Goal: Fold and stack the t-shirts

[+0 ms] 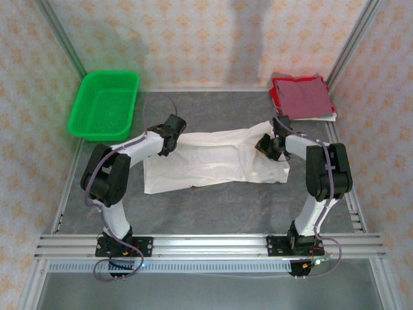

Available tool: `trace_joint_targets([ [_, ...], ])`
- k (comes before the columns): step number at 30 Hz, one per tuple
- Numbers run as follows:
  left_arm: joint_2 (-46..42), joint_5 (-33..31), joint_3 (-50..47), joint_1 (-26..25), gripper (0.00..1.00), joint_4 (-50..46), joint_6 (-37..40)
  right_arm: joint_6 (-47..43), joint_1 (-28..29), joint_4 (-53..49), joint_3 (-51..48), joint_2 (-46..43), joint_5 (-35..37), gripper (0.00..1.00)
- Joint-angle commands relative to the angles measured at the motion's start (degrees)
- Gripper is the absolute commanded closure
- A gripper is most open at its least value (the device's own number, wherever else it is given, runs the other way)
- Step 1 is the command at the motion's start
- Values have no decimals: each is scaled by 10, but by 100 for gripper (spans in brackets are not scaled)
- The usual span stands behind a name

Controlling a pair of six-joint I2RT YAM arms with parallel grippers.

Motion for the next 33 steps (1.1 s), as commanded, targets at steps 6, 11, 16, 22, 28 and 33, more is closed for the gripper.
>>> trace_joint_targets([
  [6,5,-80,-59,-31,100,-4,-23,5,-20,-52,5,22,25,72],
  [11,5,-86,-72,-46,100,-1,-15,4,-23,-64,11,22,32,73],
  [16,-7,-78,-89,-58,100,18,1,6,-23,-64,18,28,31,73],
  [22,-37,-55,-112,-100,96,24,26,12,-23,-66,24,34,34,72],
  [28,6,-76,-111,-125,96,-1,45,13,-25,-76,33,31,42,71],
  [33,44,-135,-114,-104,100,14,80,15,-31,-76,33,25,37,70],
])
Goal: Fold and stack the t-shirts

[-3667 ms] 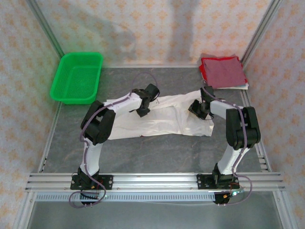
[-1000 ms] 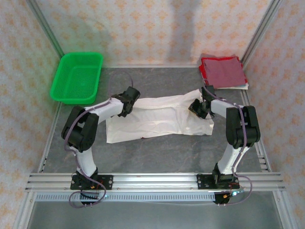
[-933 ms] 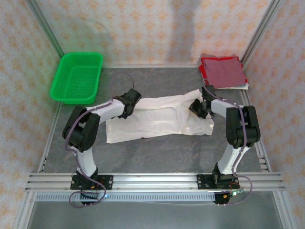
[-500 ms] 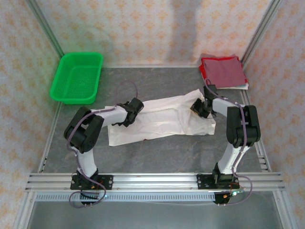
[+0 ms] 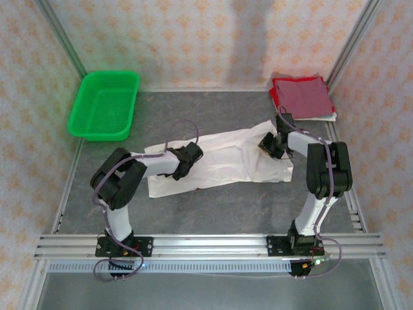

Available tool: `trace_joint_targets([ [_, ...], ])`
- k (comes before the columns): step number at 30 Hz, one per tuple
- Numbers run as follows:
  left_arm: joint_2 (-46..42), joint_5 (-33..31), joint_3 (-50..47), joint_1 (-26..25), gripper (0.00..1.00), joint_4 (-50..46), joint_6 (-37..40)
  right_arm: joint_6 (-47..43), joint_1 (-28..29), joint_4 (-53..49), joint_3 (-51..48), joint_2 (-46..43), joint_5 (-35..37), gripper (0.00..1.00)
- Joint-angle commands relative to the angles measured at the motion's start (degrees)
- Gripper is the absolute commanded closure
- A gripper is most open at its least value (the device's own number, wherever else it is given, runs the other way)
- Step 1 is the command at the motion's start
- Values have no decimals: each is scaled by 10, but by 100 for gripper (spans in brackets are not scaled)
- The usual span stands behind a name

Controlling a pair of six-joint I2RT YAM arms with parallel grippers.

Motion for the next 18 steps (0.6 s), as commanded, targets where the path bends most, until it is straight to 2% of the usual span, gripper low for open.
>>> trace_joint_targets([
  [1,19,-56,-3,30,100,3,24,7,-11,-32,1,11,32,70],
  [6,41,-40,8,62,100,-2,23,13,-11,-25,4,12,25,67],
  [10,31,-25,6,59,90,-2,24,14,-12,-24,4,11,27,66],
  [14,-12,21,-11,24,75,9,44,14,-17,-26,5,10,29,64],
  [17,-52,61,-24,-4,74,10,47,14,-23,-25,4,10,31,64],
  [18,-62,70,-24,-13,71,2,43,14,-23,-25,5,11,30,63],
])
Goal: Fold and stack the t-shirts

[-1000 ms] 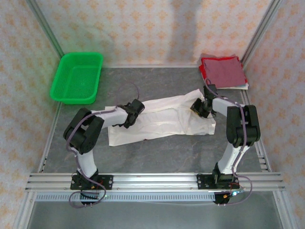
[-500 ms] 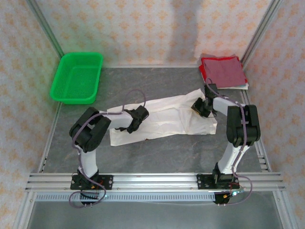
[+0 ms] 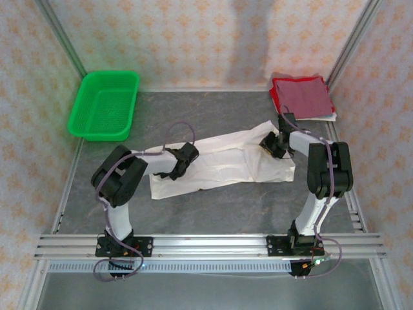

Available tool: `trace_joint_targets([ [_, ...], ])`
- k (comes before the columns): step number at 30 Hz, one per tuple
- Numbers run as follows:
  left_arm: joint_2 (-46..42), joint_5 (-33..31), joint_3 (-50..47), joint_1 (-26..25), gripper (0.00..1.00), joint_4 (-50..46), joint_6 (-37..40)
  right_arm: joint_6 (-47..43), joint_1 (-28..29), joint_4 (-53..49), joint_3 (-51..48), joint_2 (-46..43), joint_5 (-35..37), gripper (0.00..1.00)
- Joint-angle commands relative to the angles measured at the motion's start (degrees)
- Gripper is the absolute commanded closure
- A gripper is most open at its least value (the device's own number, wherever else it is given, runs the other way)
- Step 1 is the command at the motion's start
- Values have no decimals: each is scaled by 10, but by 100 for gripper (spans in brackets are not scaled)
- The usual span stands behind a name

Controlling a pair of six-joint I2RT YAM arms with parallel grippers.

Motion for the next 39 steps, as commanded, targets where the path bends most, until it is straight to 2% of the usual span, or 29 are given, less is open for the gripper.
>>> trace_joint_targets([
  [1,-54,33,-9,-31,65,-8,4,4,-13,-25,4,11,31,62],
  [5,-69,2,-17,-39,43,-1,24,6,-14,-24,4,5,32,60],
  [8,-116,45,-23,-39,35,8,22,8,-14,-22,5,4,33,59],
  [12,-249,133,-65,-34,31,95,24,9,-14,-19,6,4,28,59],
  [14,-316,219,-89,13,32,141,-4,11,-14,-15,4,3,28,59],
  [15,-337,264,-85,44,34,140,-33,13,-14,-11,2,2,27,59],
  [17,-367,341,-75,109,50,151,-105,16,-14,-8,0,1,25,60],
  [18,-372,361,-75,130,51,160,-131,17,-14,-6,-2,0,24,61],
  [20,-359,405,-59,157,51,155,-164,20,-14,-1,-6,0,22,62],
  [26,-238,422,12,158,56,86,-248,24,-14,-4,-2,12,19,63],
  [29,-181,453,38,158,57,58,-279,27,-14,-3,-6,15,22,63],
  [34,-108,467,77,158,58,8,-315,30,-8,1,-3,24,19,63],
  [39,-81,427,69,171,62,-18,-366,34,11,20,11,42,2,63],
])
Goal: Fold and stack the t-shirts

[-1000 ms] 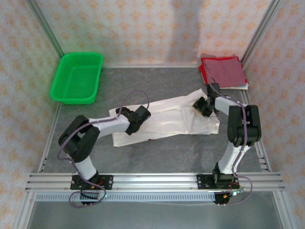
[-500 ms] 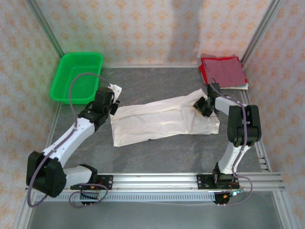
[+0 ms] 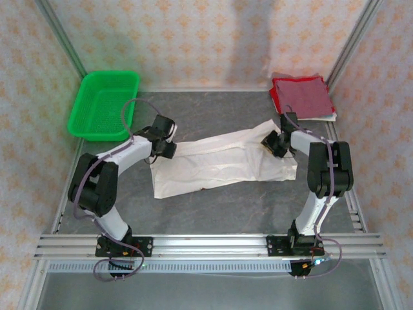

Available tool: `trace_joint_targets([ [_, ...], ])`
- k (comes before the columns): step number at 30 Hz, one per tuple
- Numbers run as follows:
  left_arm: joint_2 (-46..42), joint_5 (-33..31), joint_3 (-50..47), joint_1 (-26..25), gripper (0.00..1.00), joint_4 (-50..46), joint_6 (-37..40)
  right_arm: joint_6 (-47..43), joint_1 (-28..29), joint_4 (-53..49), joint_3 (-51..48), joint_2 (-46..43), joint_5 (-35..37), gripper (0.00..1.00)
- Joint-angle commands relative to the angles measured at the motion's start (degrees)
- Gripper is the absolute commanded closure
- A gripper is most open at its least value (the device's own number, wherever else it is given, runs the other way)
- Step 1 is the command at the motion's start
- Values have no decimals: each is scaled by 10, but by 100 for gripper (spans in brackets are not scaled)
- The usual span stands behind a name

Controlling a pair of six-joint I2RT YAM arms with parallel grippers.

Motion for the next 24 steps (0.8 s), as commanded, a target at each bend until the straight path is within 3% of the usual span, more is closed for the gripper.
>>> trace_joint_targets([
  [1,8,-10,5,16,62,-52,-67,8,20,12,11,39,-4,63],
  [6,3,9,-38,23,62,-82,-135,13,58,13,79,95,-20,63],
  [11,-83,104,-149,20,63,-38,-214,36,96,17,187,176,-31,63],
  [17,-193,178,-225,-5,63,-55,-282,87,118,40,350,286,-59,63],
  [22,-268,192,-219,-40,62,-95,-288,94,124,16,471,318,-80,63],
  [24,-291,158,-202,-40,63,-116,-288,78,124,-13,490,299,-68,62],
])
